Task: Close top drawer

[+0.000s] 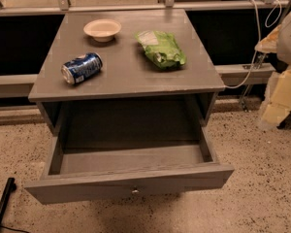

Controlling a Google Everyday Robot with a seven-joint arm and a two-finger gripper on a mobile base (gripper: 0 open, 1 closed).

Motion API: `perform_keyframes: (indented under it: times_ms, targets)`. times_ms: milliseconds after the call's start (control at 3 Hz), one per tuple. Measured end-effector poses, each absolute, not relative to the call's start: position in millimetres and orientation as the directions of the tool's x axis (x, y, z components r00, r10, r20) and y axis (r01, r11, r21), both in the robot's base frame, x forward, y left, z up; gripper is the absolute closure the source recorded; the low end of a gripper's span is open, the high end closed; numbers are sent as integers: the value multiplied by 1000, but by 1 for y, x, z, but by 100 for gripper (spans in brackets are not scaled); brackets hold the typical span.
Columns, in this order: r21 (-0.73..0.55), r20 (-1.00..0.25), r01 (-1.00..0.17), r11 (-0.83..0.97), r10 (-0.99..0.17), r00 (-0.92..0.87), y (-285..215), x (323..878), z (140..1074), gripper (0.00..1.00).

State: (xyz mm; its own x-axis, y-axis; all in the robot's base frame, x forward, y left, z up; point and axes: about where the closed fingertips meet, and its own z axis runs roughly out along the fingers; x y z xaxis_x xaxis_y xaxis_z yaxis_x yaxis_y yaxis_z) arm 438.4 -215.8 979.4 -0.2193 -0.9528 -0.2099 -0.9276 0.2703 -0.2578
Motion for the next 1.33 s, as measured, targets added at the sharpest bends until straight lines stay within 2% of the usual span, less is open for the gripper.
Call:
perform_keyframes:
  times_ms: [333,667,1000,1333]
  targets:
    - [-258,-210,-928,270,-953,-219,-216,438,979,0]
    - [-205,-226,-947,247,-953,-200,-208,447,949,0]
    - [-172,-292,-970,173,-949,-117,-186,438,901,0]
    - [-207,-411,-971,121,-911,-26,-165,427,860,0]
